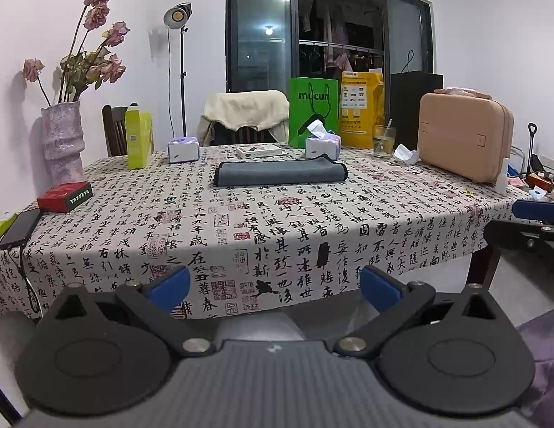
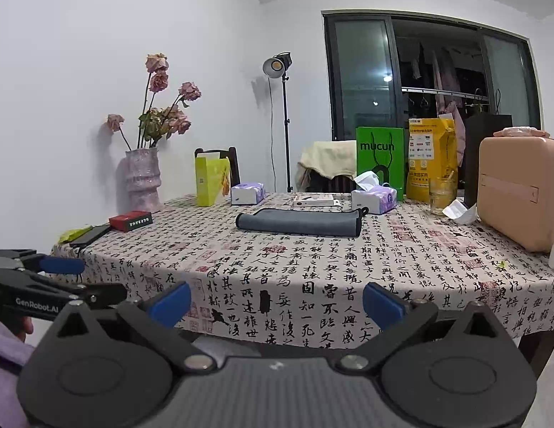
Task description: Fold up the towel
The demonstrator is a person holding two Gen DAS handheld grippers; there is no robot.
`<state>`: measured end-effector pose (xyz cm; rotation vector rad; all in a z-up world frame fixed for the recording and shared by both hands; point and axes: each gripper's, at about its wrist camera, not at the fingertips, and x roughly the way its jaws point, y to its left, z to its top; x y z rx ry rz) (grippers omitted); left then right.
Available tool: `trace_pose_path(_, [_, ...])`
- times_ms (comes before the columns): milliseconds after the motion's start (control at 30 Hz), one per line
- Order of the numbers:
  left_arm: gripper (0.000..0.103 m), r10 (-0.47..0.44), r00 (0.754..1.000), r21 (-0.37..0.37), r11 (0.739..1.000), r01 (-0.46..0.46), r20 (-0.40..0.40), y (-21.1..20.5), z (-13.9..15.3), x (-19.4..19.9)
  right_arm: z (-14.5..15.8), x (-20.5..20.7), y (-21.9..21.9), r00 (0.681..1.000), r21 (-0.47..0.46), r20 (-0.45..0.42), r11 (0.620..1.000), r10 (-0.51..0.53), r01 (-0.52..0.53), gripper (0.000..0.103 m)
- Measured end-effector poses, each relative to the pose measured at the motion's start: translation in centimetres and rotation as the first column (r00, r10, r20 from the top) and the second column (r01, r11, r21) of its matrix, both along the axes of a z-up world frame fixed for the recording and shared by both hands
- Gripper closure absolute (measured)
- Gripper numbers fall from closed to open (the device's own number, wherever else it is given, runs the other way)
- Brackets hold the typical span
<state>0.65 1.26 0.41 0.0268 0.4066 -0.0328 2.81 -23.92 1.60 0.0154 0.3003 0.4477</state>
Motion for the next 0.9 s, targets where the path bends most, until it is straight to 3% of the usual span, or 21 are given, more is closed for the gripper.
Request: trace_pose_path(900, [0.000,-0.010,1.000,-0.002,1.000,0.010,0.007,-0.32,0.03,0.09,-0.09,0.43,0.32,1.000,-0.003,-0.017,1.000,0.008,-0.008,0.000])
